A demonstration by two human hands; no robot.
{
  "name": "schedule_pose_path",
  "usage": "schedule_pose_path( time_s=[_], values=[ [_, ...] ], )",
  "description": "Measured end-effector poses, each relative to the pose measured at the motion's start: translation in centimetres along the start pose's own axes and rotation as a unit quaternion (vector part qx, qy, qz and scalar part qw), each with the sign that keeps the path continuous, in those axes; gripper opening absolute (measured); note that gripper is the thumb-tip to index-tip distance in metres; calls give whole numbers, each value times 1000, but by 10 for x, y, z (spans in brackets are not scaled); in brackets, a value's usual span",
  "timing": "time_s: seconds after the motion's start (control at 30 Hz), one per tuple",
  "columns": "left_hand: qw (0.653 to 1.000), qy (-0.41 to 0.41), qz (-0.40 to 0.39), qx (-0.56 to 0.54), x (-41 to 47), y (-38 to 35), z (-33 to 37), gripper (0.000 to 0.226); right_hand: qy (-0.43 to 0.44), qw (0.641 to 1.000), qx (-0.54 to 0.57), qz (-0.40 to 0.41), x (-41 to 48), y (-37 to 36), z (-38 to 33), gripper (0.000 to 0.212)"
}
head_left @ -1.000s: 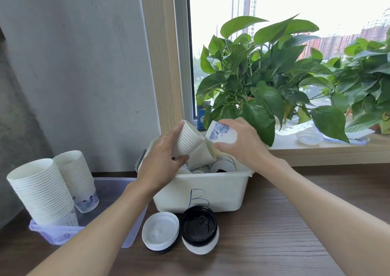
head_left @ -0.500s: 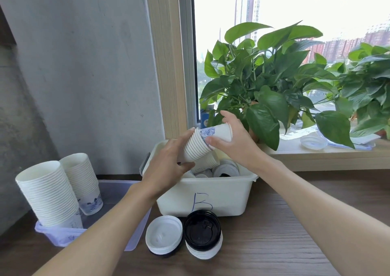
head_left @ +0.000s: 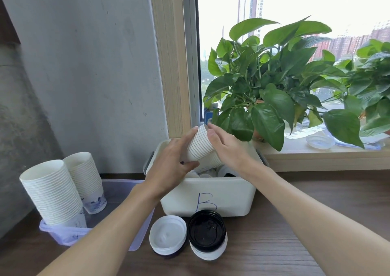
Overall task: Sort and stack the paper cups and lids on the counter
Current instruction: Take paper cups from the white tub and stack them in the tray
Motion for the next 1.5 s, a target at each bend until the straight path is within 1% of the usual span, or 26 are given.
schedule_pose_path(
  time_s=[0.1, 0.17, 0.2, 0.27, 0.33, 0.37, 0.43, 0.53, 0.7, 0.77, 0.83, 0.93, 1.03, 1.2, 1.37, 1.43, 1.5],
  values=[
    [1000, 9, -9, 7, -1, 1, 1, 100, -1, 1000, -2, -29, 1, -5, 4, 56],
    [1000, 4, -13, 13, -1, 1, 4, 100, 0, 1000, 15, -24, 1, -3, 5, 54],
    [1000, 2, -8, 16, -1, 1, 6, 99, 0, 1000, 26, -11, 1, -1, 5, 50],
    [999, 8, 18, 26, -2, 4, 6, 95, -8, 999, 28, 41, 2, 9, 8, 37],
    [997, 26, 54, 41, -3, 10, 3, 93, -34, 995, -23, 94, 2, 21, 14, 25],
    [996, 31, 65, 51, -3, 12, 2, 93, -53, 992, -59, 95, 2, 23, 18, 24],
    [994, 36, 76, 72, -4, 13, 3, 92, -78, 989, -109, 62, 3, 19, 25, 23],
    [993, 40, 84, 78, -4, 15, 5, 92, -90, 984, -150, 18, 5, 10, 30, 24],
    [991, 43, 95, 78, -7, 16, 6, 92, -135, 974, -164, -74, 4, -6, 43, 36],
    [991, 45, 96, 81, -7, 16, 6, 92, -140, 970, -174, -93, 3, -9, 45, 39],
    [991, 47, 94, 83, -7, 16, 6, 92, -134, 972, -166, -93, 3, -10, 45, 41],
    [991, 49, 89, 84, -7, 15, 6, 91, -110, 983, -132, -61, 3, -4, 39, 42],
    [991, 52, 89, 86, -6, 16, 6, 90, -71, 990, -120, -4, 3, 9, 27, 42],
    [991, 58, 88, 85, -8, 16, 5, 90, -53, 985, -132, 95, -2, 30, 15, 44],
    [987, 72, 94, 107, -9, 16, 3, 86, -55, 974, -51, 213, -11, 53, 17, 27],
    [982, 88, 100, 134, -10, 18, 1, 86, -38, 969, -31, 243, -14, 59, 16, 22],
    [977, 101, 103, 157, -11, 19, -1, 88, -21, 964, -19, 263, -16, 61, 14, 23]
  ],
)
Point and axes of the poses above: each hand's wrist, its own x-axis towards the middle knuckle, its own y-axis out of the back of the hand, z = x × y, the point moved 9 cm from there along x, towards the middle knuckle, and after that the axes turned 1 degree about -x, right-handed, at the moved point
